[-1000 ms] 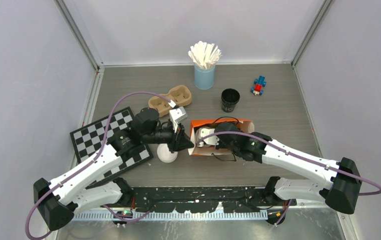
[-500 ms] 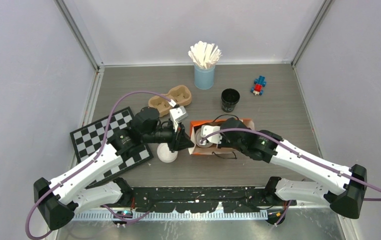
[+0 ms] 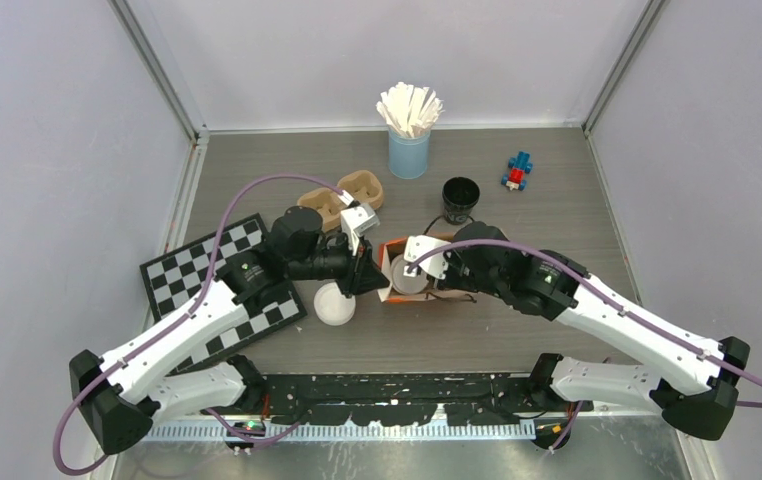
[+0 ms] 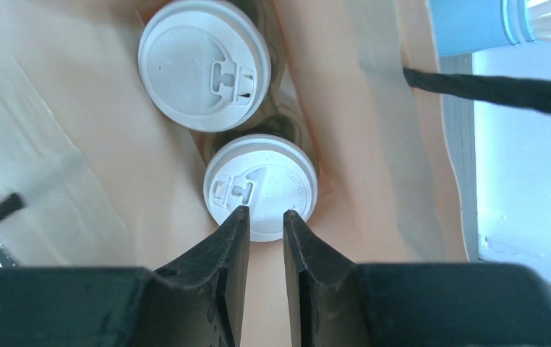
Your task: Pack the takeout coffee
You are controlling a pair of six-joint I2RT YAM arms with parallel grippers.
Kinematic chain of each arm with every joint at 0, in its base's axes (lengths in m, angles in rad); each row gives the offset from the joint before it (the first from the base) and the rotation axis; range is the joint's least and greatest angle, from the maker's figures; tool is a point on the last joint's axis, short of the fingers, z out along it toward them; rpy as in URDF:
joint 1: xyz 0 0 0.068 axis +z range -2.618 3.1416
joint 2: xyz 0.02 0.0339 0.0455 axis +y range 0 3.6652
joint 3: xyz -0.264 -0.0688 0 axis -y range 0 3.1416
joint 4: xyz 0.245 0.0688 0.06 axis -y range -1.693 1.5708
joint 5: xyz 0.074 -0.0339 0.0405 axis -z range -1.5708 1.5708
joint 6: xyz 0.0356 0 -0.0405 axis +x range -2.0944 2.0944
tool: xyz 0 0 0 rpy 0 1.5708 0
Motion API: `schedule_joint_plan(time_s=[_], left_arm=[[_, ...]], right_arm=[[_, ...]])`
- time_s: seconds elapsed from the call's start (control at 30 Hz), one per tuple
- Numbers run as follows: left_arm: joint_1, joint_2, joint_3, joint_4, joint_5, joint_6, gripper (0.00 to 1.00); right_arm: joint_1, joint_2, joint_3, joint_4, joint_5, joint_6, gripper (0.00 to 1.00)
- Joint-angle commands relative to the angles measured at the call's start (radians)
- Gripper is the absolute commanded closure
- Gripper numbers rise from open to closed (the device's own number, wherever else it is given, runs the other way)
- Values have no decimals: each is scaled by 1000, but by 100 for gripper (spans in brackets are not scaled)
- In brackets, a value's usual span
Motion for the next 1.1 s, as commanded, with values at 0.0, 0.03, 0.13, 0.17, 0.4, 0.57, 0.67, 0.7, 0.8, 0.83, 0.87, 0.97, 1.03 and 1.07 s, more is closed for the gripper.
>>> schedule_joint_plan(time_s=[0.0,0.03,0.13,0.17,0.4,0.57,0.67,0.7,0.8,0.83,0.87,0.97,1.03,1.07], left_arm=[[-1,18,76,-46,-23,-22,85],[0,20,82,-49,-28,-29,85],[1,28,100,-53,-34,-59,85],[1,31,104,-57,-40,-69,85],[17,55,133,-70,-62,-149,85],[20,92,184,-117,-98,-189,85],[21,121,222,-153,-104,-231,85],[21,128,226,-154,-102,-247,85],[21,144,231,-153,-103,-277,84],[21,150,237,-156,-106,-282,84],[21,156,244,-164,-112,-286,84],[21,176,267,-184,-131,-300,84],[21,191,281,-209,-153,-310,84],[21,197,288,-222,-161,-316,84]], right_arm=[[1,-25,76,-2,-34,71,71],[0,-30,79,0,-34,76,71],[1,-49,84,5,-45,91,71],[1,-55,85,6,-47,97,71],[1,-85,117,50,-38,140,69],[1,-104,85,155,51,216,69],[1,-106,93,217,122,264,69],[1,-106,98,235,126,286,69],[1,-89,116,277,119,387,68],[1,-74,132,274,111,430,68],[0,-65,143,273,97,487,68],[0,-44,167,298,96,599,67],[1,-35,183,314,122,670,66],[0,-32,192,320,136,689,64]])
